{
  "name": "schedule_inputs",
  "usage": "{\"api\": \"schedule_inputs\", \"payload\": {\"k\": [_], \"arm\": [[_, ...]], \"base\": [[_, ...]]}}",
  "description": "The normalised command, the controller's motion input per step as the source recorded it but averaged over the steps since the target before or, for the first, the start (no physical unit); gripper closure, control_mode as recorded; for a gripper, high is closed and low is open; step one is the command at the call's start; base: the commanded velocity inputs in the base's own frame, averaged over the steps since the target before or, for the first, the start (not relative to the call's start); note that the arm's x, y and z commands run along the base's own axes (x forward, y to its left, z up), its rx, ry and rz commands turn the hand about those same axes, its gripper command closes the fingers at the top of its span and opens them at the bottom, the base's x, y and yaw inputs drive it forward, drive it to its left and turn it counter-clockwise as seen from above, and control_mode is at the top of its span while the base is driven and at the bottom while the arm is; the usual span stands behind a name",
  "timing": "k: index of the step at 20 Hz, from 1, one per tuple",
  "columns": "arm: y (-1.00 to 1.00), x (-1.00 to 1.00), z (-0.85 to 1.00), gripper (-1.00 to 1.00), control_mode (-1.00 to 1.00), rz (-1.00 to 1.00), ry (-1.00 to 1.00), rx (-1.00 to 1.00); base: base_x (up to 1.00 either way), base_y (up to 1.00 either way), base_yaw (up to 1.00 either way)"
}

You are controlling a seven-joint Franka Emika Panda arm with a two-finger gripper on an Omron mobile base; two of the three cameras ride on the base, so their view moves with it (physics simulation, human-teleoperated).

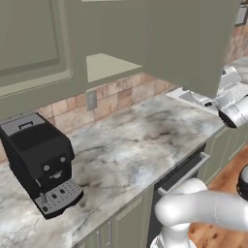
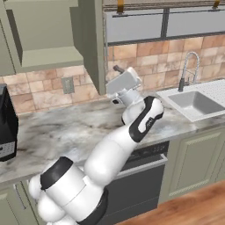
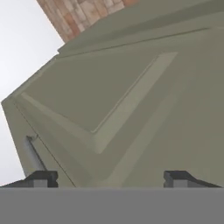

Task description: Open the cabinet and move the ladle to the pot. Then close the cabinet.

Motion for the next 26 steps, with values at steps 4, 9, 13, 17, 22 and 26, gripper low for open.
{"api": "schedule_inputs", "payload": {"k": [4,9,13,17,22,26], "arm": [[1.00,-0.14,0.00,-1.00,-1.00,0.00,0.00,-0.07],[1.00,0.00,0.00,-1.00,-1.00,-0.05,0.01,-0.23],[1.00,0.05,0.03,-1.00,-1.00,-0.23,0.13,-0.32],[1.00,0.09,0.02,-1.00,-1.00,-0.29,0.32,-0.31],[1.00,0.23,0.00,-1.00,-1.00,-0.26,0.41,-0.35],[1.00,0.38,0.00,-1.00,-1.00,-0.29,0.40,-0.36]], "base": [[0.00,0.00,0.00],[0.00,0.00,0.00],[0.00,0.00,0.00],[0.00,0.00,0.00],[0.00,0.00,0.00],[0.00,0.00,0.00]]}}
